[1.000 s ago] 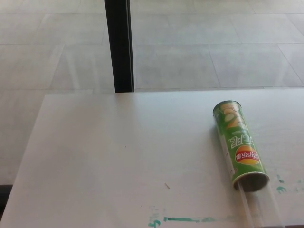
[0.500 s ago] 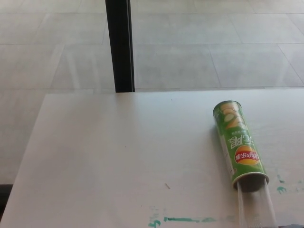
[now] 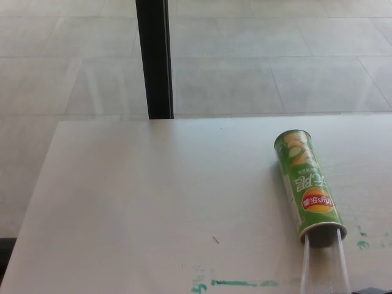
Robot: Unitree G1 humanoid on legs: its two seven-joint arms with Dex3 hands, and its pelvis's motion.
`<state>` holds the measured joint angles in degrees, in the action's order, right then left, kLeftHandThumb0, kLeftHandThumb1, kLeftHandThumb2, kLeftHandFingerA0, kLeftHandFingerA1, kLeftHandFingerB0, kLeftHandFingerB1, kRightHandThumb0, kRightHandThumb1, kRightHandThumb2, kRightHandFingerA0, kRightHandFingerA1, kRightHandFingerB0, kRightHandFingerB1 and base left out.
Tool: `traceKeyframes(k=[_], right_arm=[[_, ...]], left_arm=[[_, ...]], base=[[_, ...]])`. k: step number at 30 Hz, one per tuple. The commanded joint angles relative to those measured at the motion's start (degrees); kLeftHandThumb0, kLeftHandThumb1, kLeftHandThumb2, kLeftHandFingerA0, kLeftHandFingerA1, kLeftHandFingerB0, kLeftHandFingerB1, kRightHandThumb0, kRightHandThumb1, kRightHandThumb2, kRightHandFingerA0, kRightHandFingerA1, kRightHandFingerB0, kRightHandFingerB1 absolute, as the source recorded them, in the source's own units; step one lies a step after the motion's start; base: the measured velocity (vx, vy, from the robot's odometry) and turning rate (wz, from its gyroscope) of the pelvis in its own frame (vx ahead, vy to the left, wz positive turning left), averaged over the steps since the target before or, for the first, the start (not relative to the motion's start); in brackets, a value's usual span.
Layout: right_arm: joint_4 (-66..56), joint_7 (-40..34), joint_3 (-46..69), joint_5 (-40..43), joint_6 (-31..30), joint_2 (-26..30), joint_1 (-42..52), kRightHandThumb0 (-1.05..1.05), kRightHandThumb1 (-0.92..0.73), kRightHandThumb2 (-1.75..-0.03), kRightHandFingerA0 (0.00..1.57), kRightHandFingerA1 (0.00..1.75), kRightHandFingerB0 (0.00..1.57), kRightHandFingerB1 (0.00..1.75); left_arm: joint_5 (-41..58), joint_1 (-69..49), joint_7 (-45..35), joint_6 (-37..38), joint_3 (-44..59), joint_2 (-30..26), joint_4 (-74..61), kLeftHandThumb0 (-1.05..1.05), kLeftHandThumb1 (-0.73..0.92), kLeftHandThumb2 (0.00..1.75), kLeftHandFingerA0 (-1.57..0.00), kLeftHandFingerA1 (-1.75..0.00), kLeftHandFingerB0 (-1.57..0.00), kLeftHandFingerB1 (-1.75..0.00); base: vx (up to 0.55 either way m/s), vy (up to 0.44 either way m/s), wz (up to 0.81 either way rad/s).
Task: Use the right hand as a fist to push the chips tray inside its container kept in the middle of the desk
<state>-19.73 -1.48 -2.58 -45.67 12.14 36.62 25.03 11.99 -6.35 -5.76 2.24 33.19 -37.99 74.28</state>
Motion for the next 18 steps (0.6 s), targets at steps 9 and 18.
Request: traceKeyframes(k=[9, 18], right_arm=[[-17.25, 21.3, 7.45, -2.44, -9.48, 5.02, 6.37, -0.75, -0.92, -0.71, 0.78, 0.62, 0.66, 0.47], [-22.55, 28.39, 10.52, -2.44, -11.26, 6.46, 9.34, -0.75, -0.92, -0.68, 0.81, 0.66, 0.68, 0.45]], left_arm=[[1.73, -0.15, -0.98, 0.63, 0.31, -0.2, -0.26, -0.81, 0.63, 1.4, -0.65, -1.27, -0.37, -1.01], [1.22, 0.0, -0.28, 0.96, -0.29, 0.25, -0.35, -0.81, 0.63, 1.38, -0.65, -1.23, -0.34, -0.97]], base=[[0.0, 0.0, 0.0], [0.0, 0.0, 0.0]])
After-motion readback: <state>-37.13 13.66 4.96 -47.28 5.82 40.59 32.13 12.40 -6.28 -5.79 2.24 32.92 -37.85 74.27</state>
